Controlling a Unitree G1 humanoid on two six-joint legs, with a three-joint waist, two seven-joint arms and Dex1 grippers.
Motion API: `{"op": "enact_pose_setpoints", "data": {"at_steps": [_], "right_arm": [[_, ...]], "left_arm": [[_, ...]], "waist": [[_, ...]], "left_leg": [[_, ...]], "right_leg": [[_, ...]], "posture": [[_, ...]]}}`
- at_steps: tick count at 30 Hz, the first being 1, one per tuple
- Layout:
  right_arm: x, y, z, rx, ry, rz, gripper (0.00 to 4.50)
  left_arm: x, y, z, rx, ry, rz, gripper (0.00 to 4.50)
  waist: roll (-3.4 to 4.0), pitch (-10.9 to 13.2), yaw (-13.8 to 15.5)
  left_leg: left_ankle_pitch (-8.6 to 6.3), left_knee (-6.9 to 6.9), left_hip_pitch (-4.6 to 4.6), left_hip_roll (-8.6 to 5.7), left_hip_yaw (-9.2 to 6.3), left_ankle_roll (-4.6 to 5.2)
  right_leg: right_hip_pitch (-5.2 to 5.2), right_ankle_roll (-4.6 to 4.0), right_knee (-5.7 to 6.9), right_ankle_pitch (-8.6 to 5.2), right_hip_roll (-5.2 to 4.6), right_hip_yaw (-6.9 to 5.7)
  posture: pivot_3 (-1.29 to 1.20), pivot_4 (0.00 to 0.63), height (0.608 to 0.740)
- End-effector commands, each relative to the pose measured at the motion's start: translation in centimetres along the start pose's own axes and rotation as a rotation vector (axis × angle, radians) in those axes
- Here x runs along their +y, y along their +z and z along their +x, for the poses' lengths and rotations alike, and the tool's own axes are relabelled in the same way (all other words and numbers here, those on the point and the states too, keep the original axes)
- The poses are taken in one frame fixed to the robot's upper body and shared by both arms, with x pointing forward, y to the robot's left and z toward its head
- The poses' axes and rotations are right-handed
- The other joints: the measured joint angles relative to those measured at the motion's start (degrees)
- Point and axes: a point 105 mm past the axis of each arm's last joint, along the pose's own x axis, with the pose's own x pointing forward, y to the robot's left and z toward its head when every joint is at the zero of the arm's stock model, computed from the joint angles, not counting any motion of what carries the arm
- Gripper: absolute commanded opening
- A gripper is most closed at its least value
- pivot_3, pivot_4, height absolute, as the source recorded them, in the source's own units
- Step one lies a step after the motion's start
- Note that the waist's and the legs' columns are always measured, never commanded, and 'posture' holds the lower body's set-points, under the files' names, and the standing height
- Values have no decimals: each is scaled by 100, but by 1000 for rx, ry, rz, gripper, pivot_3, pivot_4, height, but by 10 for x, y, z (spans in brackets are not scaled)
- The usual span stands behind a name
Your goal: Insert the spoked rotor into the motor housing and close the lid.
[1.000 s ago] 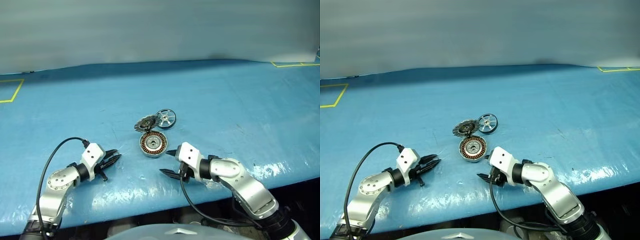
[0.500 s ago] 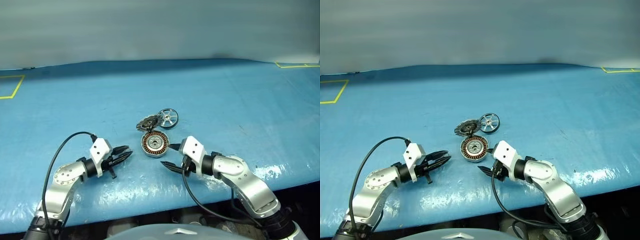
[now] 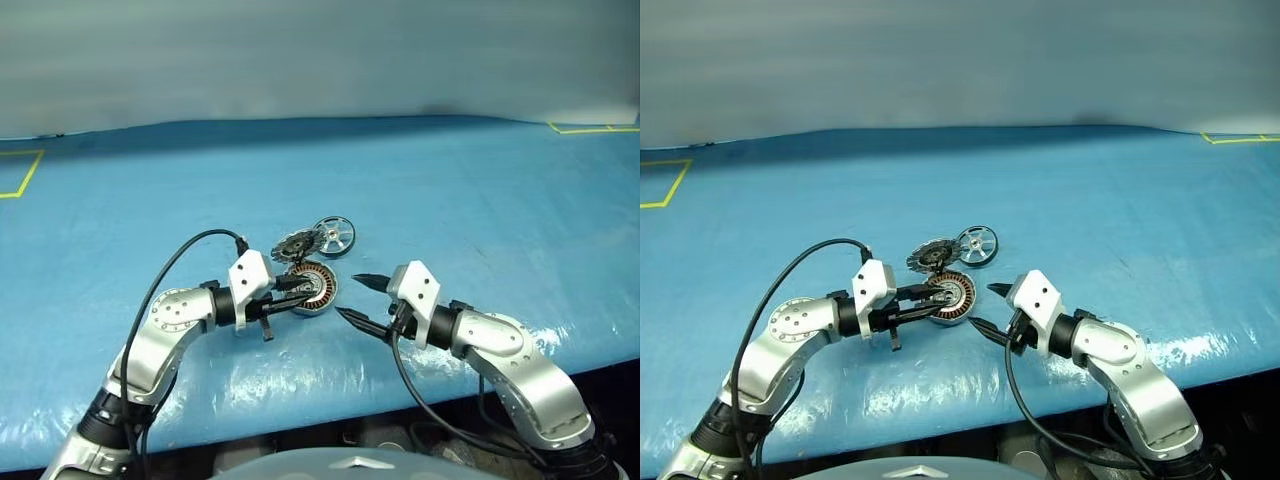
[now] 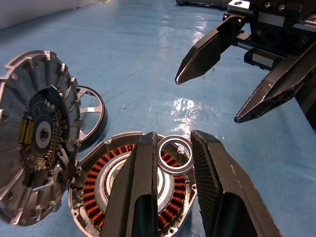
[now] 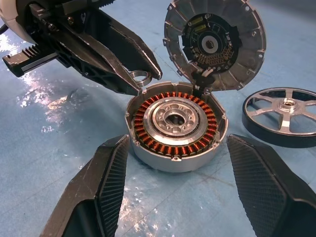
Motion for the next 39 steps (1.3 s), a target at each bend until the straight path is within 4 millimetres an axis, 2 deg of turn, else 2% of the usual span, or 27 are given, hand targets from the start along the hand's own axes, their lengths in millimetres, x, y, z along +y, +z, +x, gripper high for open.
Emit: {"op": "enact_pose_setpoints", "data": {"at_steps": [1, 5, 15, 26, 29, 34, 39], "right_arm": [[-2, 8, -3, -33, -39, -32, 3283], [-3, 6, -1, -32, -65, -21, 3283], [-2, -2, -1, 2, -96, 1, 3283], [-1, -2, 2, 12, -99, -23, 3283], [-2, -2, 2, 8, -104, -22, 3283], [-2, -3, 2, 10, -106, -23, 3283], [-3, -4, 2, 17, -107, -29, 3283]], "left_arm": [[18, 3, 15, 20, 100, 105, 665], [16, 3, 24, 19, 66, 75, 665], [16, -13, 26, 119, 35, 40, 665], [15, -29, 34, 197, 25, 89, 665], [21, -32, 35, 213, 61, 111, 665], [18, -26, 37, 177, 43, 123, 665], [15, -29, 35, 191, 11, 120, 665]], "waist": [[0, 0, 12], [-8, 5, 40], [-9, 6, 54], [-10, 6, 58], [-10, 6, 59], [-10, 6, 59], [-10, 6, 61]], "left_leg": [[0, 1, 0, -1, 0, 0], [-1, 8, 0, -5, 2, 3], [-4, 11, 0, -5, 10, 8], [-5, 14, 0, -6, 10, 10], [-5, 16, 1, -6, 10, 10], [-5, 22, 1, -6, 10, 11], [-6, 22, 1, -6, 10, 11]], "right_leg": [[0, 2, 0, -1, 0, 0], [3, 10, -1, 2, -1, 7], [1, 12, -1, 3, -2, 15], [2, 11, 0, 5, -2, 15], [3, 12, 0, 5, -2, 15], [6, 16, 0, 8, -2, 15], [6, 16, 0, 9, -3, 15]], "posture": [[0, 150, 740], [0, 150, 740], [0, 150, 740], [0, 150, 740], [0, 150, 740], [0, 150, 740], [0, 150, 740]]}}
